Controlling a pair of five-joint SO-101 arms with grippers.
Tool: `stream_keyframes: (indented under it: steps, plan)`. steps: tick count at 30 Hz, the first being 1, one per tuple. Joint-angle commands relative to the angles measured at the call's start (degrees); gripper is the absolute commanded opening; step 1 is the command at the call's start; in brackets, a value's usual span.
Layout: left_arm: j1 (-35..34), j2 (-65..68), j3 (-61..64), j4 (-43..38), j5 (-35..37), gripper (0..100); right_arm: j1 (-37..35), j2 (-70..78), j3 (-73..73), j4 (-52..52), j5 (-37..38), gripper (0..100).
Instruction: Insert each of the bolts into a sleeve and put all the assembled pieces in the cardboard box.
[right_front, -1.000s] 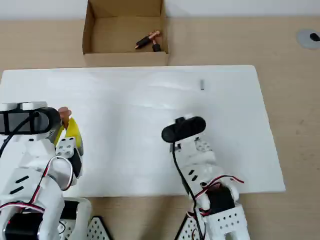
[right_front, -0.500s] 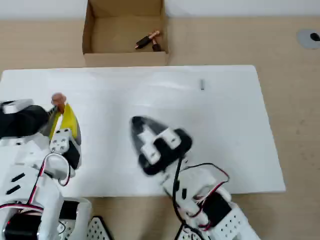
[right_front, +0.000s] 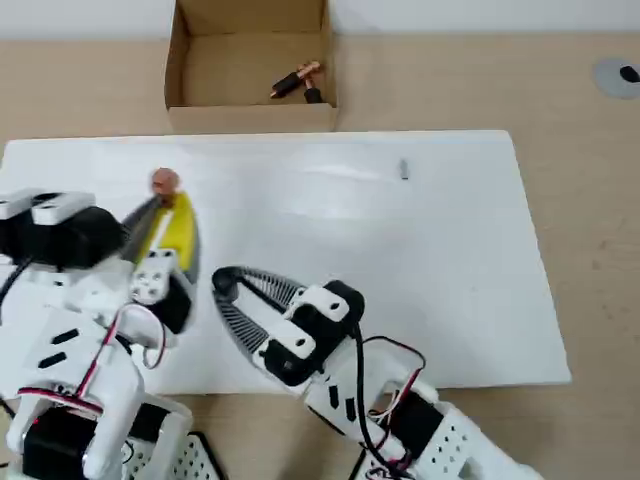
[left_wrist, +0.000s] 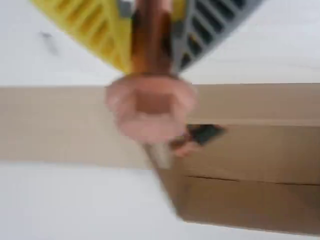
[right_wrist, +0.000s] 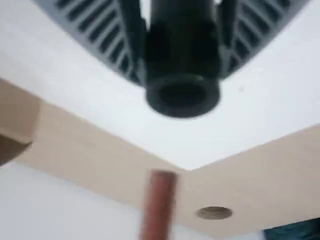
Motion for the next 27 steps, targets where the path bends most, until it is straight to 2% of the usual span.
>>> stream_keyframes:
  steps: [1, 9, 16, 20, 27]
  plan:
    - [3.3, -0.3, -1.3, -1.3, 3.1, 1, -1.3, -6.1, -0.1, -1.3, -1.0, 1.0]
    - [3.6, -1.5, -0.9, -0.1, 3.4, 1, -1.1, -6.1, -0.1, 5.0, -4.3, 1.0]
    - [3.4, -10.9, 6.2, 3.3, 1.8, 1, -1.1, -6.1, -0.1, 5.8, -5.4, 1.0]
    - [3.5, -16.4, 10.5, 2.1, -0.3, 1, -1.1, -6.1, -0.1, 5.7, -5.4, 1.0]
    - [3.6, -16.1, 14.2, -2.0, -0.9, 1, -1.1, -6.1, -0.1, 5.5, -5.3, 1.0]
